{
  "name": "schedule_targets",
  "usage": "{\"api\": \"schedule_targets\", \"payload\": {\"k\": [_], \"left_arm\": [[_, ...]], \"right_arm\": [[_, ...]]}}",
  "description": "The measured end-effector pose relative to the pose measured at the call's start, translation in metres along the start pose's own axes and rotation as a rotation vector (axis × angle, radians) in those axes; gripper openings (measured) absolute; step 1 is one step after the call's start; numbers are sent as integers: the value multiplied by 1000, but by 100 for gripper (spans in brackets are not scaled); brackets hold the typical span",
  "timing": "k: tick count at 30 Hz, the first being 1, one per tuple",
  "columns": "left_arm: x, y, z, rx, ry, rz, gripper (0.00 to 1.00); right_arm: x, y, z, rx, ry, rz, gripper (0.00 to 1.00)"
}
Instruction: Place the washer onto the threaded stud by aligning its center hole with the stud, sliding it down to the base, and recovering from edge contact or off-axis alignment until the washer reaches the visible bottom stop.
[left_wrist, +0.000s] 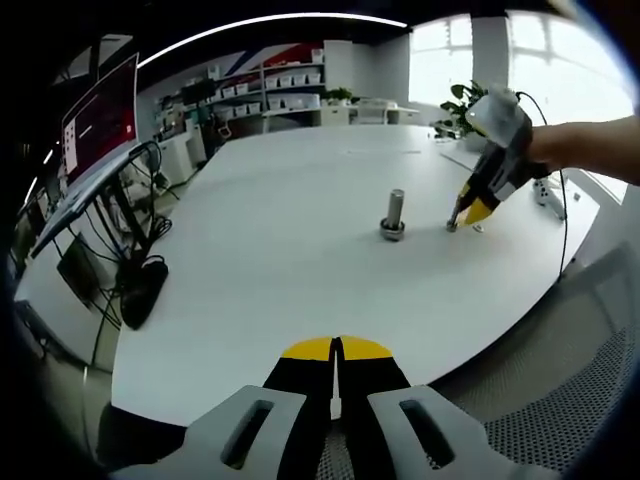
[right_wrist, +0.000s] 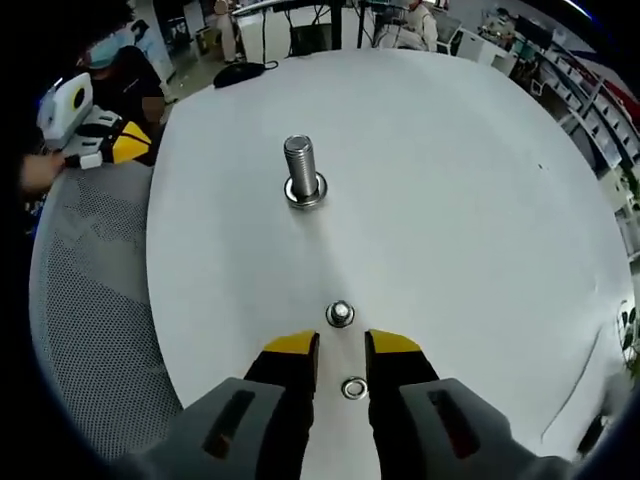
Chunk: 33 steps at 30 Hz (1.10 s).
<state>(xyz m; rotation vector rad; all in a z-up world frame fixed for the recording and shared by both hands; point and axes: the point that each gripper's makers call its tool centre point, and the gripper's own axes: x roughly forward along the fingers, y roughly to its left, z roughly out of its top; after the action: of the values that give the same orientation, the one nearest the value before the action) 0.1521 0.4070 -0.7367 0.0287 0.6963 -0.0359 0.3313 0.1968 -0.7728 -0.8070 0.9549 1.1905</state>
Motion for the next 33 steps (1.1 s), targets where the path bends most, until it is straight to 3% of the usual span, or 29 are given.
{"api": "schedule_targets", "payload": {"k": [18, 33], "left_arm": [[0, -1, 0, 5, 2, 0, 0], [0, 0, 0, 6, 1, 1, 0]], "right_arm": [[-9, -11, -49, 52, 59, -17, 21], [9, -6, -43, -33, 116, 8, 21]]}}
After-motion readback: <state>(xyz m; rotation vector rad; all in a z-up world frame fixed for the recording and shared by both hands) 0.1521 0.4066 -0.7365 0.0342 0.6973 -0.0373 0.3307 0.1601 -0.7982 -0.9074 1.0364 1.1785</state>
